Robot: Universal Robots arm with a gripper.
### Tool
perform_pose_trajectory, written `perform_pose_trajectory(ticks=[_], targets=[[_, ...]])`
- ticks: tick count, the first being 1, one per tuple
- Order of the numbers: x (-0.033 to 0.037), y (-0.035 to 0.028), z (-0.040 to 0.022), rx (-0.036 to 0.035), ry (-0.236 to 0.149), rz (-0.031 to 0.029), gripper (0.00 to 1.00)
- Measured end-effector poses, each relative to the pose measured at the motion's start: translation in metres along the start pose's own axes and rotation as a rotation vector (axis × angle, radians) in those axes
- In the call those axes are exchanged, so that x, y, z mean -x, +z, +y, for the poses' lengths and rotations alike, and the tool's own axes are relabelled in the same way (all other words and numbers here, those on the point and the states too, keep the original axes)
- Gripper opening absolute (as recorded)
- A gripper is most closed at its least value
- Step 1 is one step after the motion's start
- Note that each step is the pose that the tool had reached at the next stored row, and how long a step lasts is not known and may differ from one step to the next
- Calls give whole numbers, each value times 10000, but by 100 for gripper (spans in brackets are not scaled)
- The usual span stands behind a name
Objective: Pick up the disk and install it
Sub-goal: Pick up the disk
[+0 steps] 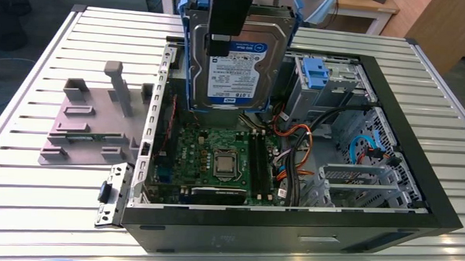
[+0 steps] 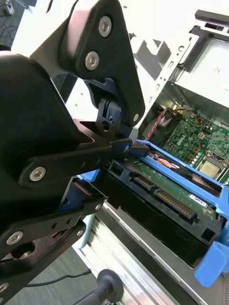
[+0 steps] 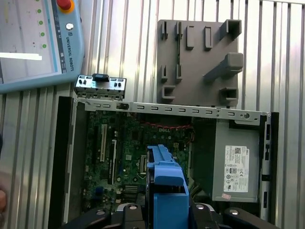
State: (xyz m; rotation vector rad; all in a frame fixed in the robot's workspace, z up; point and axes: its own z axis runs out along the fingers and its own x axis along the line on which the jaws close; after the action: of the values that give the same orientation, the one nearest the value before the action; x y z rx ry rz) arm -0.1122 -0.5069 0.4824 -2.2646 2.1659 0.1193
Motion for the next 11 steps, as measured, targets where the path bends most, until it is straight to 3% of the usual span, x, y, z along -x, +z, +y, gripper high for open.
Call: perform_pose_trajectory(ticks=[11], targets=[[-5, 1, -39, 0, 0, 0, 37]])
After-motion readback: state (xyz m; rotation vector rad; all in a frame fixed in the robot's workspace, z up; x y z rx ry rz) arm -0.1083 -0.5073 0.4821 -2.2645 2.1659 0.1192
